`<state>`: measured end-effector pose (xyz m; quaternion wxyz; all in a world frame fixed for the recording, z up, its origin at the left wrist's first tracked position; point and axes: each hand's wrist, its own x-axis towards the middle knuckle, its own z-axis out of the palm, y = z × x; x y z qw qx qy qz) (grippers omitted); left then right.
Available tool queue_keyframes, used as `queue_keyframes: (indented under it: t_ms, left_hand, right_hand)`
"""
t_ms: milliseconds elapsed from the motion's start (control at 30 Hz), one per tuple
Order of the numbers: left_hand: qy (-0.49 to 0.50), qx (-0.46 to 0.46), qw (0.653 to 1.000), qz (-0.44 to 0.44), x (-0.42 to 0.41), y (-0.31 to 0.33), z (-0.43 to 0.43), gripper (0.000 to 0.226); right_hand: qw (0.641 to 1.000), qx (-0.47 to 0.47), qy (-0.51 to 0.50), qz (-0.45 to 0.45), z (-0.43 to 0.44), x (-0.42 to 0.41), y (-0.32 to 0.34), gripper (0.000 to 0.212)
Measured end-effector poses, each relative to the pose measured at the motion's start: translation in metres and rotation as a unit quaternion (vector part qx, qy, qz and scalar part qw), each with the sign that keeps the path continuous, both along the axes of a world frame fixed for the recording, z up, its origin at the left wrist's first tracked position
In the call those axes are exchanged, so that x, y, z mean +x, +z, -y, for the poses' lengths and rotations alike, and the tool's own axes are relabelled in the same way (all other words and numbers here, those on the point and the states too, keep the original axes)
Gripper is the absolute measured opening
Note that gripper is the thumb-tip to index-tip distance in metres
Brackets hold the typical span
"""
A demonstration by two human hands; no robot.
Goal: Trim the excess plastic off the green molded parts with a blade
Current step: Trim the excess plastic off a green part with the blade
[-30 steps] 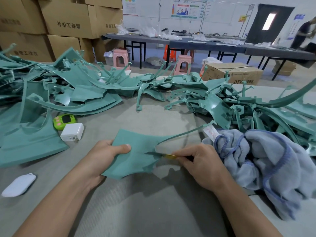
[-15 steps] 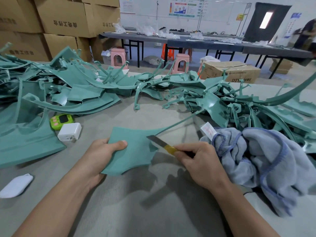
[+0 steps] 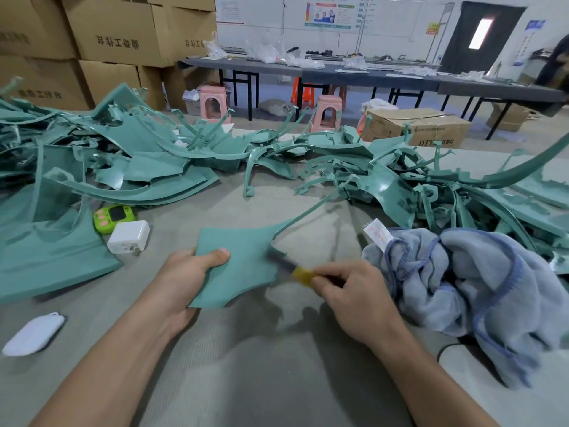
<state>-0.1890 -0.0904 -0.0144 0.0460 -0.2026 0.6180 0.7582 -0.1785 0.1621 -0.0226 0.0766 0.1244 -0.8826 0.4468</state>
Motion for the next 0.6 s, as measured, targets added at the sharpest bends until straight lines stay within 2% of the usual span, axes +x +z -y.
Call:
queue_keyframes:
  t_ms: [67, 167, 300, 433, 600]
  left_hand:
    - [-0.001, -0.002, 1.000, 0.000, 0.000, 0.000, 0.001, 0.020]
    - [-0.004, 0.004, 1.000, 0.000, 0.000, 0.000, 0.003, 0.020]
    - [-0.005, 0.007, 1.000, -0.003, -0.001, -0.002, 0.003, 0.019]
    - [0.031, 0.020, 0.999, -0.021, -0.004, -0.005, 0.001, 0.019]
    - [0.094, 0.131, 0.987, -0.030, -0.003, -0.001, -0.015, 0.020]
  right_hand:
    - [0.999, -0.036, -0.033, 0.003, -0.001, -0.003, -0.002, 0.014]
    - [0.996, -0.084, 0.027, 0.020, 0.000, -0.002, -0.002, 0.015]
    - [0.991, -0.131, 0.030, 0.024, -0.003, -0.006, 0.001, 0.021]
    - [0.992, -0.100, 0.080, 0.022, 0.002, 0.002, 0.001, 0.011]
    - [0.992, -0.018, 0.121, 0.008, 0.024, 0.019, 0.002, 0.010]
